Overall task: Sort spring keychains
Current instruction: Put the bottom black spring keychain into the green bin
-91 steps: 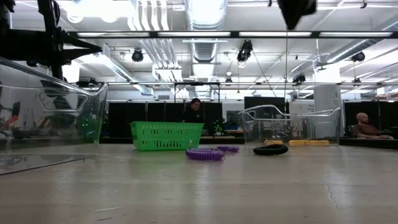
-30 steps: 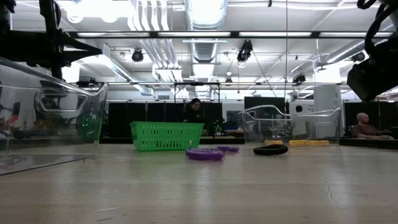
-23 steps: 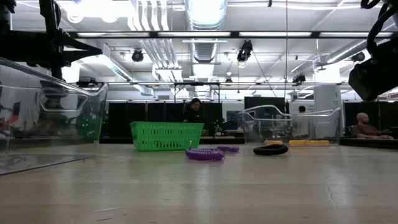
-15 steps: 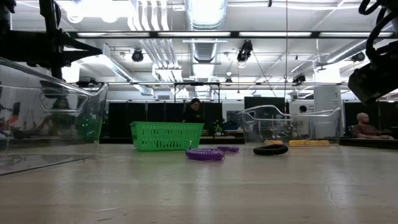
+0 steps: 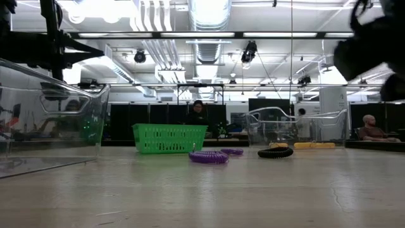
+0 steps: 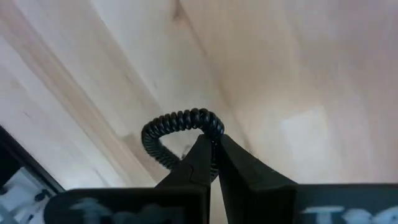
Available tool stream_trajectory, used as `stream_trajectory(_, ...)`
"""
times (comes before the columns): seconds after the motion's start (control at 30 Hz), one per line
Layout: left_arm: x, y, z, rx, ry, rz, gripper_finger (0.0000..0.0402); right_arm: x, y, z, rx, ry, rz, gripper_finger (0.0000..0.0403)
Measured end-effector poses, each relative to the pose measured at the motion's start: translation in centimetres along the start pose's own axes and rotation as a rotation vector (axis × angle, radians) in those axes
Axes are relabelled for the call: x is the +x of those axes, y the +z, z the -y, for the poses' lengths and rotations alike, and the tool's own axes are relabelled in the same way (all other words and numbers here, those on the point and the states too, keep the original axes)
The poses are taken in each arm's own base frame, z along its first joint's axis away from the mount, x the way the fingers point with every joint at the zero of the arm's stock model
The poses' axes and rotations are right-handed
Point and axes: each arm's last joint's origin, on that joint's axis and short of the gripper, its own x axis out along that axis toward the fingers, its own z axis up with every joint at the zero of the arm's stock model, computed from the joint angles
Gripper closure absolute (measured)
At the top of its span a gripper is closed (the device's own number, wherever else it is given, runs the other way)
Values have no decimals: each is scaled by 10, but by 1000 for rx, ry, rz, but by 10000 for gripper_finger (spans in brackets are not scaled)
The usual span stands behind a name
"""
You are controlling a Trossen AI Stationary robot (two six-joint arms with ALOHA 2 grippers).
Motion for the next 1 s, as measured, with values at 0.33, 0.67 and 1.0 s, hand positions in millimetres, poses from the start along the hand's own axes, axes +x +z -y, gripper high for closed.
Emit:
stream_trajectory(0.33, 0, 0, 0, 1, 1, 0, 401, -49, 44, 4, -71, -14, 37, 394)
stream_trajectory(0.67, 0, 0, 2, -62, -20, -6, 401, -92, 82, 10, -79, 56, 131, 395)
stream_trajectory(1.0, 4, 2, 17, -49, -8, -30, 399, -124, 118, 35, -5, 86, 245, 395)
